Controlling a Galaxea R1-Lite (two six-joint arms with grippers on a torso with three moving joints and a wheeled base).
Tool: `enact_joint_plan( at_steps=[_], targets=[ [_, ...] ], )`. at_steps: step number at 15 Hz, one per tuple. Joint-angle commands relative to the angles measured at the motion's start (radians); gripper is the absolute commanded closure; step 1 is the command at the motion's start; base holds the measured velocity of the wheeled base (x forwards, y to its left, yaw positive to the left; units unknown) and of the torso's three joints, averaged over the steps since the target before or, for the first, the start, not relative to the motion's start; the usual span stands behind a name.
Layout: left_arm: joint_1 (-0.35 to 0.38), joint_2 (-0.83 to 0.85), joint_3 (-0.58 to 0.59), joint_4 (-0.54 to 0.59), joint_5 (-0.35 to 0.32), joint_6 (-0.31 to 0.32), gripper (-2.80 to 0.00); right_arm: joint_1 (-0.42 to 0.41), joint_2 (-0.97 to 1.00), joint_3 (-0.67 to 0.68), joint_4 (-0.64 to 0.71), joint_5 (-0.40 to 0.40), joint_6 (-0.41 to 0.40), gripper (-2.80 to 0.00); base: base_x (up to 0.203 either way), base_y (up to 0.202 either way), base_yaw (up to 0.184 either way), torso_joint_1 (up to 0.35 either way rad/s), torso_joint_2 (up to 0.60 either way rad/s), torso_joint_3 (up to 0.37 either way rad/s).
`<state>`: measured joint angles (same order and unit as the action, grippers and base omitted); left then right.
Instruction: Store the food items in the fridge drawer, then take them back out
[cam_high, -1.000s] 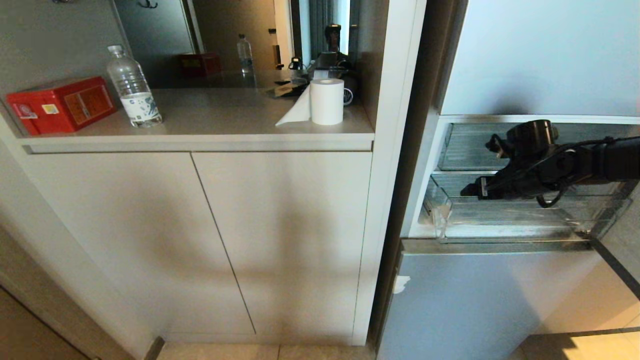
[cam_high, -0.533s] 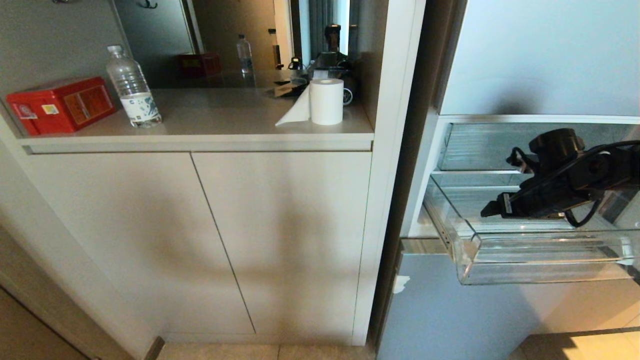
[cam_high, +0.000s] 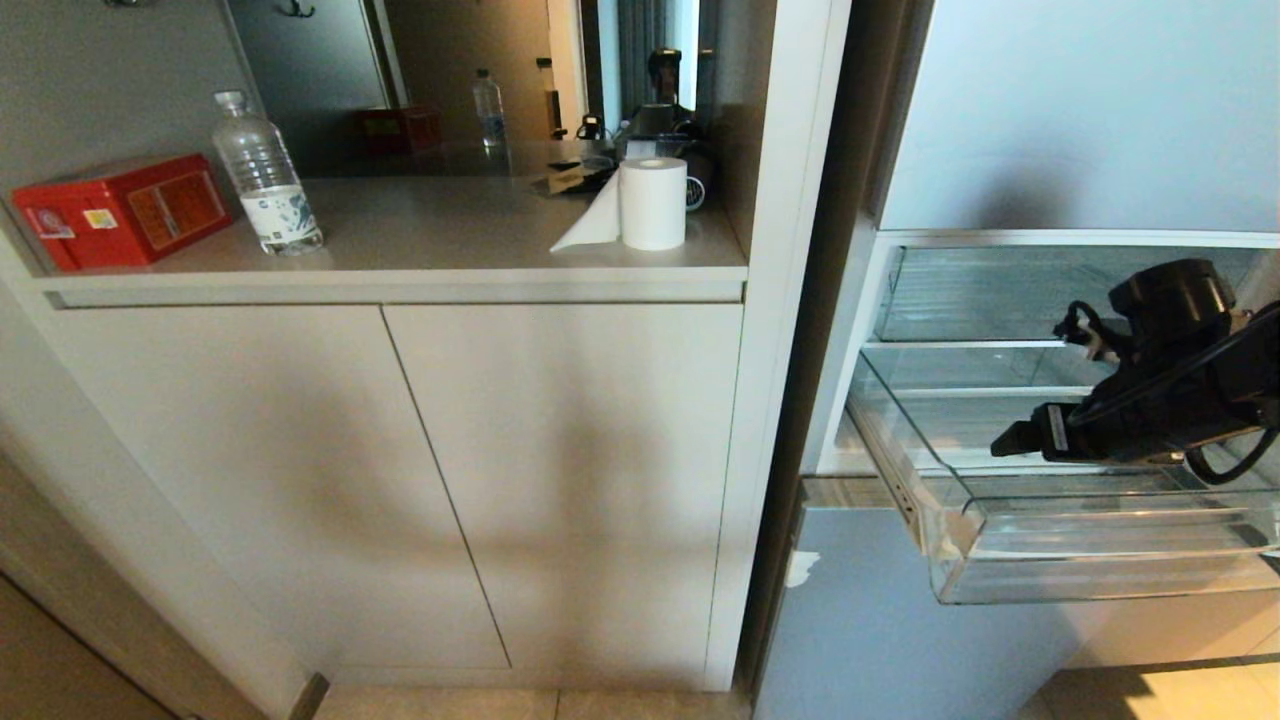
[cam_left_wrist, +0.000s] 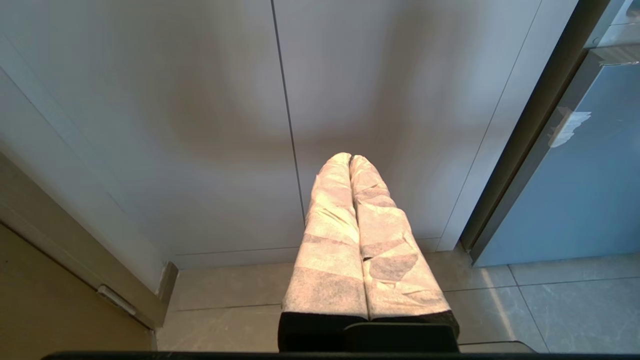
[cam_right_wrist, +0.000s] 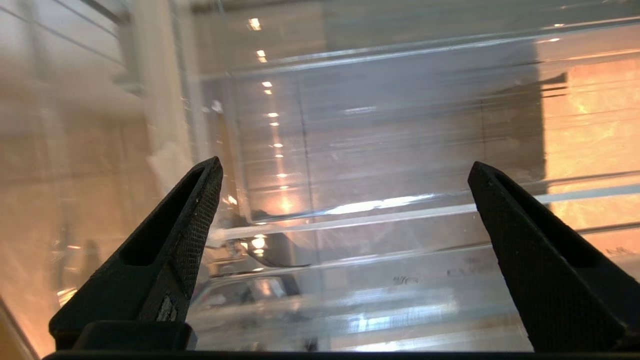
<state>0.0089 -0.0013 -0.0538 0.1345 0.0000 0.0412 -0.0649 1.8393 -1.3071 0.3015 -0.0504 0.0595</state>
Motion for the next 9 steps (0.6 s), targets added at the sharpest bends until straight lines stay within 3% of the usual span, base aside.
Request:
enact_joint_plan(
  at_steps=[1, 5, 6, 9],
  targets=[
    [0.000, 0.000, 0.000, 0.001, 0.000, 0.000, 0.00, 0.000, -0.072, 0.006, -0.004, 0.003, 0.029, -2.80, 0.000, 0.000, 0.000, 0.000, 0.00, 0.000],
    [0.000, 0.000, 0.000, 0.001, 0.000, 0.000, 0.00, 0.000, -0.231, 0.098, -0.118, 0.018, 0.055, -2.80, 0.000, 0.000, 0.000, 0.000, 0.00, 0.000],
    [0.000, 0.000, 0.000, 0.001, 0.000, 0.000, 0.00, 0.000, -0.293, 0.134, -0.127, 0.019, 0.055, 0.00, 0.000, 0.000, 0.000, 0.000, 0.00, 0.000],
    [0.000, 0.000, 0.000, 0.001, 0.000, 0.000, 0.00, 0.004, -0.542, 0.276, -0.136, 0.032, 0.051, 0.00, 0.000, 0.000, 0.000, 0.000, 0.00, 0.000]
  ],
)
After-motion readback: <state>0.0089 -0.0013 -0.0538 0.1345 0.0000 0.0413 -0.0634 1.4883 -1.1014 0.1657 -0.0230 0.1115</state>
